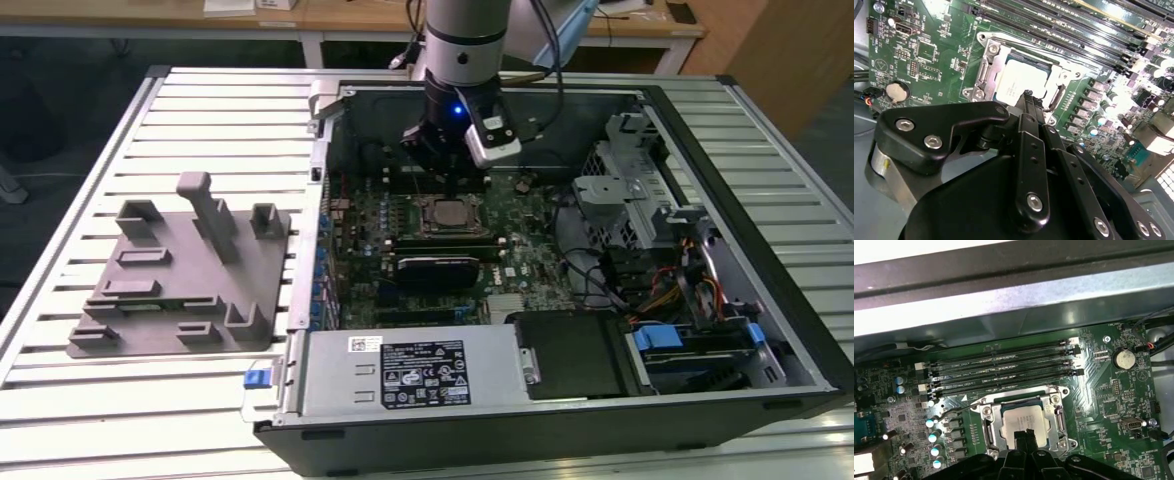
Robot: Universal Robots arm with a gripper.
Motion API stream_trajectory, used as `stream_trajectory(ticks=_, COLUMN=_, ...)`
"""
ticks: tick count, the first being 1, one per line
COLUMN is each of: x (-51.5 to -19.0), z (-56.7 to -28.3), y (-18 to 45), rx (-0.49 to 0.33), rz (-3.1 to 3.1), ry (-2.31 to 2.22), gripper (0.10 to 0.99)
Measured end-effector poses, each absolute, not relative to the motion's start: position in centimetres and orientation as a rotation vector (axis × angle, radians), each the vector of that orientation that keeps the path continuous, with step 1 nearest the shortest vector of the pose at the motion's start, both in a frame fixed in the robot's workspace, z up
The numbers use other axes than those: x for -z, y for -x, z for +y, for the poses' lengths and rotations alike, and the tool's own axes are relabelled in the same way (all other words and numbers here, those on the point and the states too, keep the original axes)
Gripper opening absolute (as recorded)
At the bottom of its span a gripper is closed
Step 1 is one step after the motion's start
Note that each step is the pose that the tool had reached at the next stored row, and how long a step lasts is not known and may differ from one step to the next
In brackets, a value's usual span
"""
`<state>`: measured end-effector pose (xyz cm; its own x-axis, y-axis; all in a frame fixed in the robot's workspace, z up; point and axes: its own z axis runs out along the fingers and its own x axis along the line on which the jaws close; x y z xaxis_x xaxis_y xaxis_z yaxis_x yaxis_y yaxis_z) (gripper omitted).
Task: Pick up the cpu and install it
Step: 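Install the first cpu locking lever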
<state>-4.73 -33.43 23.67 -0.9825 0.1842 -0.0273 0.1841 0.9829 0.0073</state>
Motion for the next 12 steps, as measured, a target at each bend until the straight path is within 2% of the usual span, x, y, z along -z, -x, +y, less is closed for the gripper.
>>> stream_trajectory(ticks=12, x=-23.7, z=-33.4, y=6.5, rx=-0.007, rz=3.1, ry=-0.288, gripper=0.11)
